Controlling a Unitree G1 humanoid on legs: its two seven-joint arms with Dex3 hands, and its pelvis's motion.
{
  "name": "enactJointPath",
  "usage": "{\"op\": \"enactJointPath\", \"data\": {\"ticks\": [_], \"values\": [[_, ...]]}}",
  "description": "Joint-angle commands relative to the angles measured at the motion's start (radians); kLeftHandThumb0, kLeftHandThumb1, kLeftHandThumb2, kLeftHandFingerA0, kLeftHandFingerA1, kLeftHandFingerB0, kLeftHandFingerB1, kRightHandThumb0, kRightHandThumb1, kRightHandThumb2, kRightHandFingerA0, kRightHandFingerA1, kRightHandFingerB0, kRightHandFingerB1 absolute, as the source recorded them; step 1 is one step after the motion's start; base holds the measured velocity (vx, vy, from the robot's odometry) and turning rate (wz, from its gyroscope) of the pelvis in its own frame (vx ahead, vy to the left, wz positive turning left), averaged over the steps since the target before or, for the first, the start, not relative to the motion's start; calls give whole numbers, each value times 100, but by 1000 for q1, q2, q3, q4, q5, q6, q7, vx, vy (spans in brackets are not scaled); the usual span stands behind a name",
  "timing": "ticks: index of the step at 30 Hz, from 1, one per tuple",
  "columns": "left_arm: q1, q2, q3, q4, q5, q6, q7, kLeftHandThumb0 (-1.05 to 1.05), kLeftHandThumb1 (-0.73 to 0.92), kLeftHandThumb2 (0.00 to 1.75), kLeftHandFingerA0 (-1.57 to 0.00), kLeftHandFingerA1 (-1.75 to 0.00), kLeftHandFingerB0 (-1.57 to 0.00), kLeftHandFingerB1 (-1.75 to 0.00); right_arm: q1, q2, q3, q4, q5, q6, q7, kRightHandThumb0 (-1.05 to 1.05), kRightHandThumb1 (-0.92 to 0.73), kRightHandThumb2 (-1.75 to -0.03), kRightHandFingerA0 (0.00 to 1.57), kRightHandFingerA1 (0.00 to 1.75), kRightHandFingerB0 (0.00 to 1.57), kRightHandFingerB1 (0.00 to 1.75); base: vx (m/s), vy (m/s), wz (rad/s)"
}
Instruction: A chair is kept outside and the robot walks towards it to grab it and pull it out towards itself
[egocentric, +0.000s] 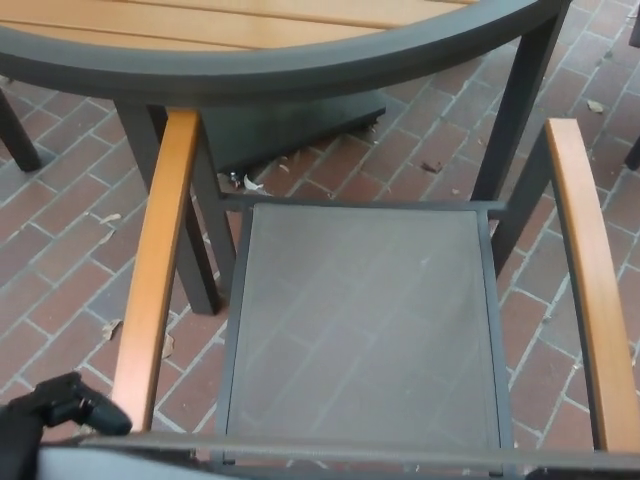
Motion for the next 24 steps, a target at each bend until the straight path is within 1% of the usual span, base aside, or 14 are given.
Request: {"op": "enactJointPath", "data": {"ticks": [1, 5, 6, 10, 12, 13, 15, 16, 17, 20, 21, 22, 23, 24], "values": [[193, -6, 82, -181, -115, -124, -81, -13, 31, 145, -115, -173, -101, -159, 183, 38, -60, -85, 83, -223, 183, -24, -84, -76, 88, 175, 72, 160, 0, 0, 0], [264, -46, 107, -230, -145, -111, -77, -12, 31, 144, -116, -172, -102, -157, 207, 56, -84, -83, 94, -249, 210, -23, -83, -78, 87, 175, 71, 160, 0, 0, 0], [316, -66, 117, -260, -151, -114, -72, -8, 27, 148, -111, -174, -93, -168, 233, 61, -92, -98, 98, -254, 213, -26, -82, -77, 87, 175, 72, 159, 0, 0, 0], [517, -142, 148, -333, -182, -185, -72, -7, 30, 150, -111, -175, -89, -172, 312, 88, -126, -134, 117, -267, 231, -29, -85, -72, 88, 175, 72, 160, 0, 0, 0], [639, -182, 159, -357, -196, -217, -80, -4, 28, 156, -111, -175, -91, -168, 339, 115, -146, -102, 133, -347, 270, -24, -83, -77, 88, 175, 74, 158, 0, 0, 0], [689, -199, 159, -363, -209, -228, -87, -2, 32, 159, -112, -175, -96, -154, 353, 121, -153, -95, 133, -361, 276, -24, -82, -77, 86, 175, 72, 161, 0, 0, 0], [763, -223, 156, -363, -225, -266, -100, -6, 30, 152, -113, -175, -94, -163, 367, 128, -163, -90, 144, -352, 292, -19, -75, -93, 90, 175, 74, 158, 0, 0, 0], [777, -227, 155, -359, -225, -286, -103, -6, 30, 152, -113, -175, -94, -163, 365, 128, -164, -89, 154, -340, 300, -19, -75, -93, 90, 175, 74, 158, 0, 0, 0], [782, -239, 160, -359, -258, -285, -116, -1, 65, 131, -124, -128, -120, -124, 356, 128, -170, -96, 162, -311, 296, -25, -83, -80, 91, 175, 75, 157, 0, 0, 0], [761, -249, 173, -371, -295, -234, -126, -1, 63, 131, -124, -128, -121, -125, 340, 121, -184, -110, 158, -276, 282, -22, -81, -81, 87, 175, 73, 157, 0, 0, 0], [737, -238, 182, -374, -302, -236, -137, -10, 49, 123, -94, -175, -80, -142, 324, 127, -192, -111, 135, -296, 263, -17, -73, -89, 77, 170, 68, 145, 0, 0, 0], [709, -225, 194, -378, -314, -241, -153, -10, 49, 123, -94, -175, -80, -142, 305, 136, -202, -112, 107, -324, 240, -17, -73, -89, 77, 170, 68, 145, 0, 0, 0], [694, -219, 202, -390, -316, -230, -154, -19, 67, 92, -86, -169, -68, -112, 294, 135, -205, -113, 103, -323, 235, -16, -78, -82, 77, 167, 73, 115, 0, 0, 11], [684, -215, 210, -404, -317, -215, -153, -19, 67, 92, -86, -169, -68, -112, 285, 133, -207, -115, 105, -316, 237, -16, -78, -82, 77, 167, 73, 115, 0, 0, 9]]}}
